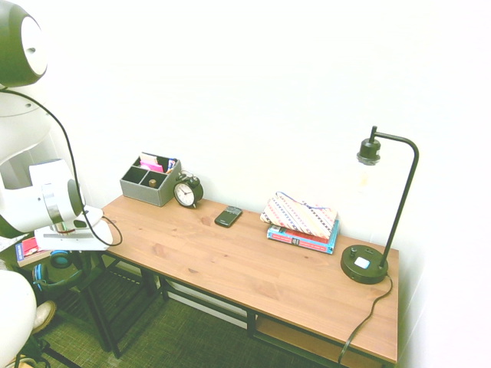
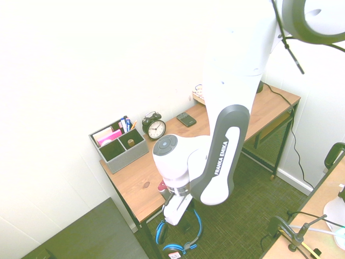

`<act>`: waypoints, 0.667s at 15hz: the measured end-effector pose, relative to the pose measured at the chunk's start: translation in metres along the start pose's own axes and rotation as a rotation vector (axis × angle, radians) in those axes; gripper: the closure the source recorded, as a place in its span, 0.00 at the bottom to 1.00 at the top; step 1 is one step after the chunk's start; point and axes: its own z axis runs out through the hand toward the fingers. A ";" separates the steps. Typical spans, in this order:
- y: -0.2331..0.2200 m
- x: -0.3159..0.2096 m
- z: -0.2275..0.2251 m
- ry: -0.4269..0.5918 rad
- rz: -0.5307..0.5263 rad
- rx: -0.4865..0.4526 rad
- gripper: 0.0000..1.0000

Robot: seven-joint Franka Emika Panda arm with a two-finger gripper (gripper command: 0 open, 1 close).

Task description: Hang the headphone

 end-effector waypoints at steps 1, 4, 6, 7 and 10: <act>-0.002 0.003 0.008 -0.003 0.005 -0.005 1.00; -0.011 0.013 0.022 0.001 0.006 -0.011 1.00; -0.018 0.017 0.023 0.007 0.006 -0.007 0.00; -0.019 0.018 0.023 0.004 0.003 -0.007 0.00; -0.019 0.020 0.024 -0.005 -0.004 -0.011 0.00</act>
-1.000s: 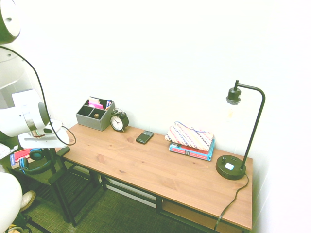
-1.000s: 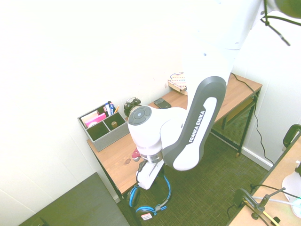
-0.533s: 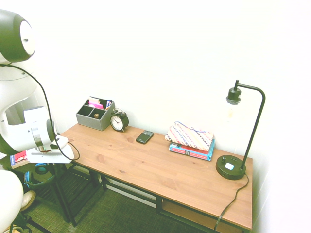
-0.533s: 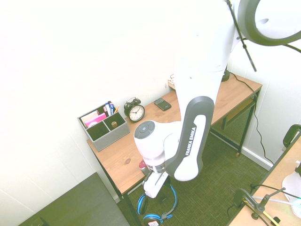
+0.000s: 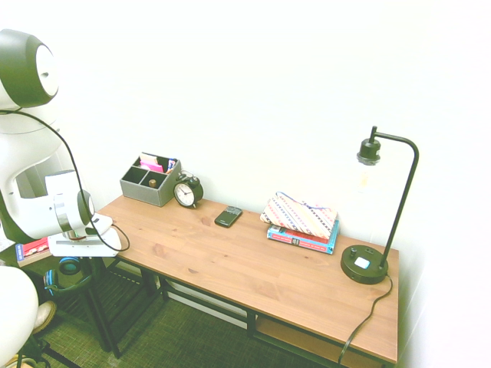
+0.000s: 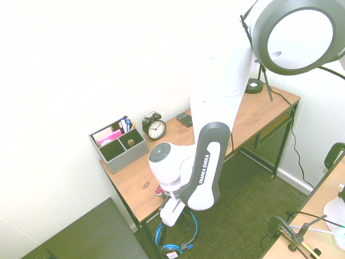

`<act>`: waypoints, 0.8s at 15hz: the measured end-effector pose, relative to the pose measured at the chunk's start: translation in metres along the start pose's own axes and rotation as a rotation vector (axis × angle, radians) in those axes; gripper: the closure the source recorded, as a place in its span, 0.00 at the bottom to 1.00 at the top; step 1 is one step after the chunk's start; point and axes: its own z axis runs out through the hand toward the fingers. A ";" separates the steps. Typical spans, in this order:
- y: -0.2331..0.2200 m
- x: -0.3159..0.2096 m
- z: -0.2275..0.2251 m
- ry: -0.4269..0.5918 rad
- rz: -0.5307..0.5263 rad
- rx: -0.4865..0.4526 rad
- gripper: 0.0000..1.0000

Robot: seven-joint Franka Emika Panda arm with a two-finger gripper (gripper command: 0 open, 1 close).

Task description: Hang the headphone

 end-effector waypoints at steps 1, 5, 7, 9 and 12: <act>0.000 0.001 0.000 -0.003 -0.001 0.000 0.00; 0.000 0.002 0.003 -0.010 -0.004 -0.001 0.00; 0.000 0.001 0.004 -0.013 -0.004 -0.002 0.00; -0.001 0.000 0.005 -0.014 -0.006 -0.003 0.00; -0.005 -0.002 0.000 -0.008 -0.020 0.012 0.00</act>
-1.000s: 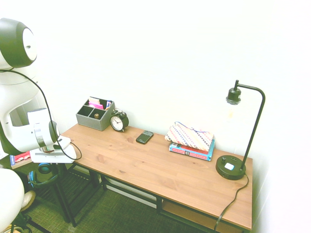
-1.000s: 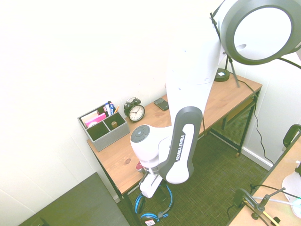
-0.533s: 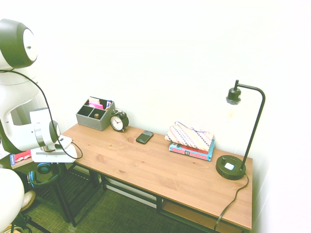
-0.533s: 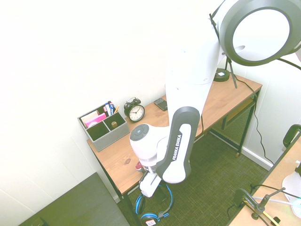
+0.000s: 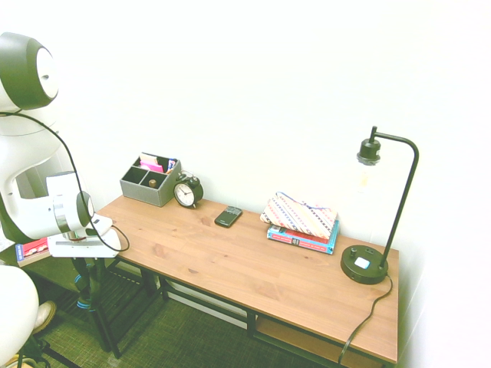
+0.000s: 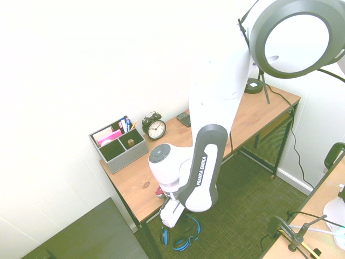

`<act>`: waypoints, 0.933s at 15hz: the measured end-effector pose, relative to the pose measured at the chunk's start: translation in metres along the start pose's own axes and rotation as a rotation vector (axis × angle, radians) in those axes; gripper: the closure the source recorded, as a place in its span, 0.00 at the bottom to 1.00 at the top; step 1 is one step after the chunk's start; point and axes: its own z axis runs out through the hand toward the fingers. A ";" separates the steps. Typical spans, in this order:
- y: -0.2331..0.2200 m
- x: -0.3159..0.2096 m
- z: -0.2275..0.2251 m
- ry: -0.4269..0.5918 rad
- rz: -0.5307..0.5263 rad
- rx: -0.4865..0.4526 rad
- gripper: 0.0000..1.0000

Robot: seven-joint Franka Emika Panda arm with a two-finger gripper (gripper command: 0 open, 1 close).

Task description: Hang the headphone

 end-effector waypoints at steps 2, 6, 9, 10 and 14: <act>-0.010 0.000 -0.024 0.017 -0.044 0.038 0.00; -0.018 -0.001 -0.109 0.050 -0.124 0.074 0.00; 0.004 0.025 -0.195 0.067 -0.143 0.088 0.00; 0.023 0.043 -0.215 0.061 -0.138 0.092 0.00; 0.124 0.103 -0.260 0.062 -0.032 0.111 0.00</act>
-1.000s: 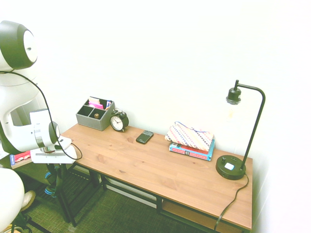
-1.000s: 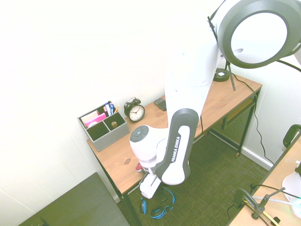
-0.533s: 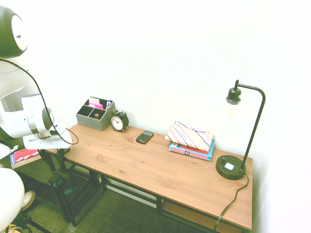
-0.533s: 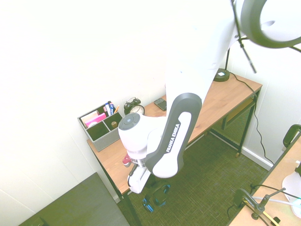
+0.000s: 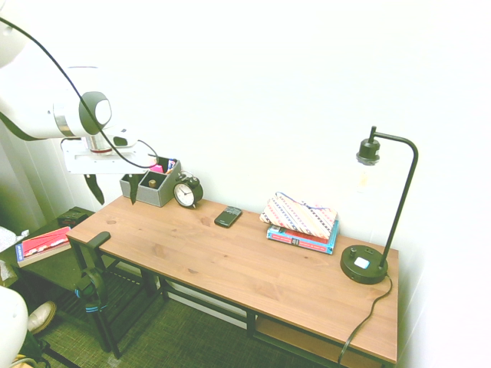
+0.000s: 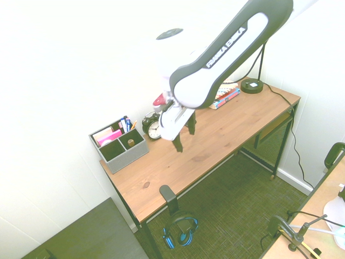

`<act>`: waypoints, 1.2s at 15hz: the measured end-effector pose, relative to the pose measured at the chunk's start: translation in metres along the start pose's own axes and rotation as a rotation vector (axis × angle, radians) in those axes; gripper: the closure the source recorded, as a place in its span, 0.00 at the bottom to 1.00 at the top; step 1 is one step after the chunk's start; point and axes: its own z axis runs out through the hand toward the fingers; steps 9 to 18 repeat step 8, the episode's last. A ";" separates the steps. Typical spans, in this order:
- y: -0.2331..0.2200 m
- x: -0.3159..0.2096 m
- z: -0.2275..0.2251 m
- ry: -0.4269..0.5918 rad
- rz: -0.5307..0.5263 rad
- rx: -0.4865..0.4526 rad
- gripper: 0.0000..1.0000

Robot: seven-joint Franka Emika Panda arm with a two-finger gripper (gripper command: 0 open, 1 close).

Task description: Hang the headphone

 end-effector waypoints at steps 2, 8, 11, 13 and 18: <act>0.036 0.000 -0.018 0.020 0.037 0.001 0.00; 0.117 0.012 -0.048 0.055 0.183 0.006 0.00; 0.117 0.012 -0.048 0.055 0.183 0.006 0.00; 0.117 0.012 -0.048 0.055 0.183 0.006 0.00; 0.117 0.012 -0.048 0.055 0.183 0.006 0.00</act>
